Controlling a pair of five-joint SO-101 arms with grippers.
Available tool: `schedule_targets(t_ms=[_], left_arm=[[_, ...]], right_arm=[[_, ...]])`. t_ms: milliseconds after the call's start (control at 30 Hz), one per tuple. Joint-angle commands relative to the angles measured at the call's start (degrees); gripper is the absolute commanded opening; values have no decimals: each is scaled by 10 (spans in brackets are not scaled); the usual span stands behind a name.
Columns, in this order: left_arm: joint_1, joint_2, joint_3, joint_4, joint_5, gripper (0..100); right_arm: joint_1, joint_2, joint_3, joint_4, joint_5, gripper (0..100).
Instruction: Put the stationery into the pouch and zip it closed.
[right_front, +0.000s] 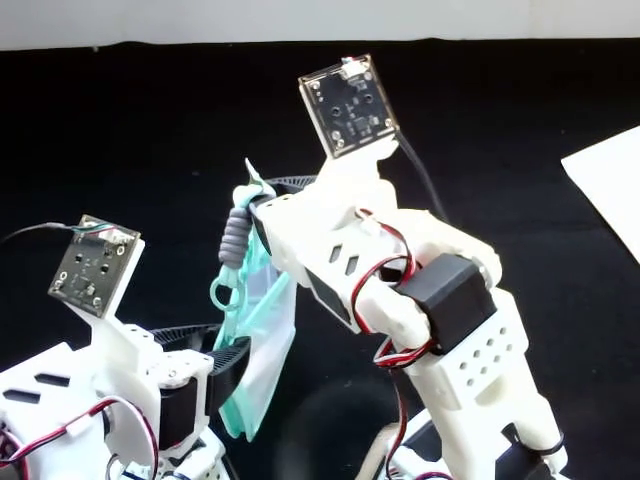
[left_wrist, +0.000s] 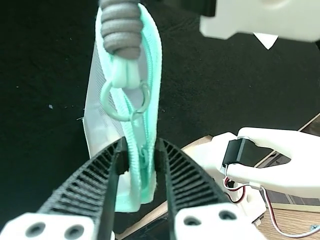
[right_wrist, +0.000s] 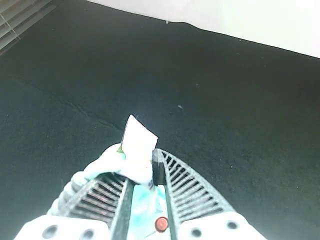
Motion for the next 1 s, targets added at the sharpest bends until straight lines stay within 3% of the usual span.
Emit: schedule_targets(t_ms=[0,233,633,967], left_arm=[[9,14,1,-1,2,17],[12,14,6,1,-28,7],[9,10,7,3,-29,7],[9,9,6,3,-30,7]], right_arm=[[8,0,-6,-14,-5,6],[15,0,-6,-15,-4,6],[153,-7,-5,-22,-2,6],[227,-7,-6,-23,-1,6]])
